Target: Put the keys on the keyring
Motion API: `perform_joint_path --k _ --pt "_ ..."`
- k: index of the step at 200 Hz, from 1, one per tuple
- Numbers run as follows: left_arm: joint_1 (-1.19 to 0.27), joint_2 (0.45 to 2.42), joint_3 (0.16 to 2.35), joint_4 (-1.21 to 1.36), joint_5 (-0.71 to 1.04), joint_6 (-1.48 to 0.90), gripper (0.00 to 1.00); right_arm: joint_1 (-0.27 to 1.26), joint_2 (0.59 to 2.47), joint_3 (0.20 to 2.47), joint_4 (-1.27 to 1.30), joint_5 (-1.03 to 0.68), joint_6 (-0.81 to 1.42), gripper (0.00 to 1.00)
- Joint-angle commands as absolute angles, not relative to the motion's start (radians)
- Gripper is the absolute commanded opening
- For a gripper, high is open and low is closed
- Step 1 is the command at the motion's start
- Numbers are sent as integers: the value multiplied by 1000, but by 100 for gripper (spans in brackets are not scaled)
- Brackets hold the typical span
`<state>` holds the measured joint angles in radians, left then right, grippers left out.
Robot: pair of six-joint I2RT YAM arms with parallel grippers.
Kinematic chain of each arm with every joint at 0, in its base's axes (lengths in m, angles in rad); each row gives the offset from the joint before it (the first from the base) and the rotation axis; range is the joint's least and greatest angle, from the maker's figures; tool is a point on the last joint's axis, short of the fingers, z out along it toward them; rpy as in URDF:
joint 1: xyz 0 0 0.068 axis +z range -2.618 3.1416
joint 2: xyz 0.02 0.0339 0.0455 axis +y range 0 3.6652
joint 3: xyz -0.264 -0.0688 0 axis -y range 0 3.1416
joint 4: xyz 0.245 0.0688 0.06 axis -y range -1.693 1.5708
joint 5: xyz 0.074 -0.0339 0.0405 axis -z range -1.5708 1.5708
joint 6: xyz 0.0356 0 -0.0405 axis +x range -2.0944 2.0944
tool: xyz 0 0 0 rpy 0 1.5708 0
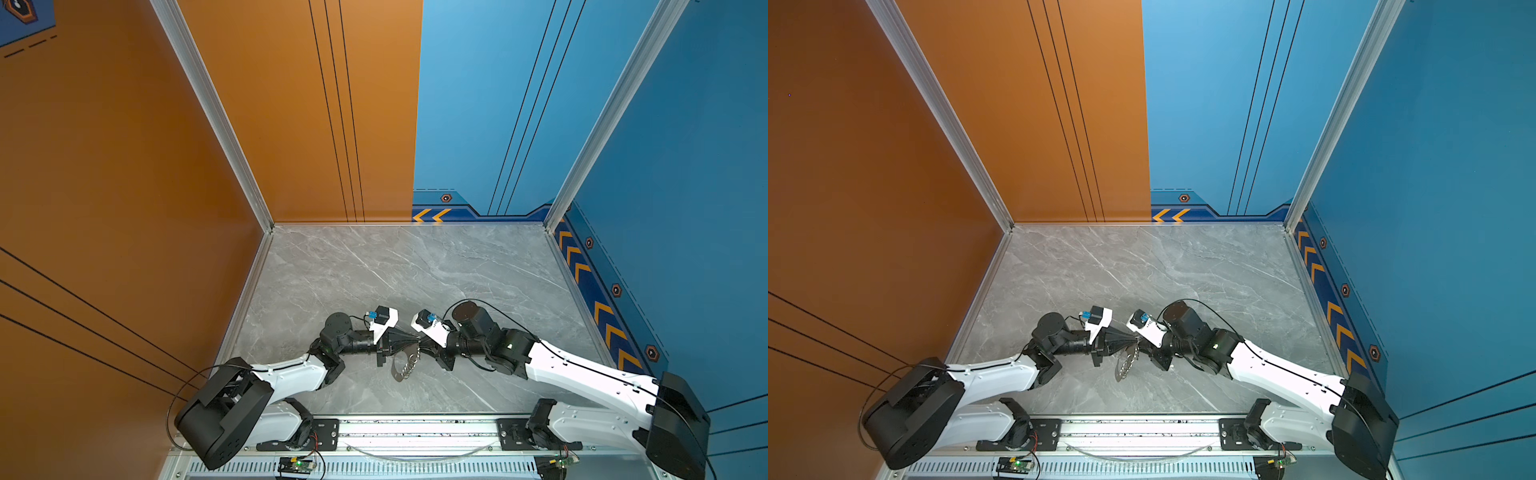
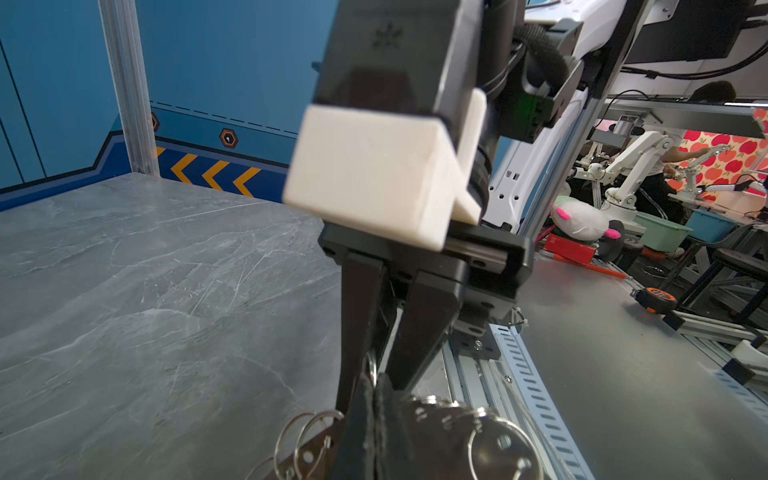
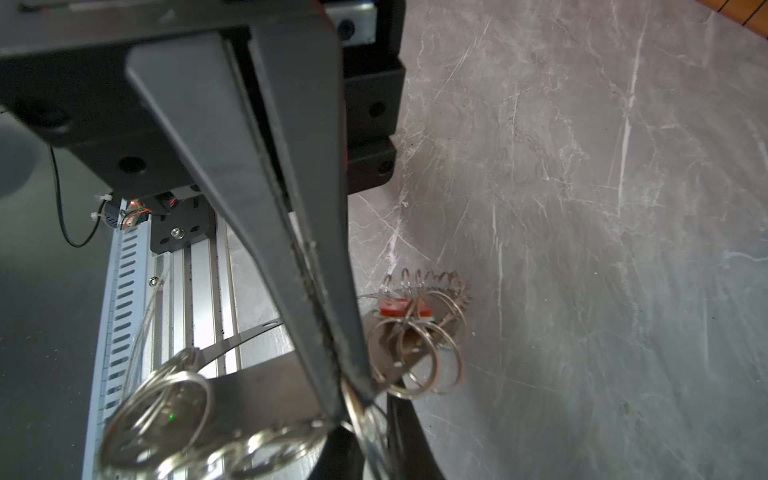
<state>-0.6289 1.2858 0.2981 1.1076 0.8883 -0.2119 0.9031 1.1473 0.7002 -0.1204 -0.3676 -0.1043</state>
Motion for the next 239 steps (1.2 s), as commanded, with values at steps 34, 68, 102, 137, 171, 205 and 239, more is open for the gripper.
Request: perform_joint_path --k 34,68,102,137,171,205,239 --pt "-602 1343 285 1349 927 -303 0 901 1011 603 14 -273 -86 22" --pt "-598 1309 291 1248 896 -248 0 860 907 582 -61 -254 -120 25" --pt "-601 1310 294 1238 909 -241 0 832 872 567 5 -335 -108 27" --pt "-611 1312 299 1238 931 -241 0 831 945 596 24 -396 -103 24" --pt "-613 1315 301 1236 948 -242 0 843 980 592 69 -425 -86 22" --pt "-618 1330 310 1238 965 -250 0 847 963 580 100 -415 -82 22" --pt "-623 1333 312 1238 974 -250 0 849 975 585 86 -423 -85 14"
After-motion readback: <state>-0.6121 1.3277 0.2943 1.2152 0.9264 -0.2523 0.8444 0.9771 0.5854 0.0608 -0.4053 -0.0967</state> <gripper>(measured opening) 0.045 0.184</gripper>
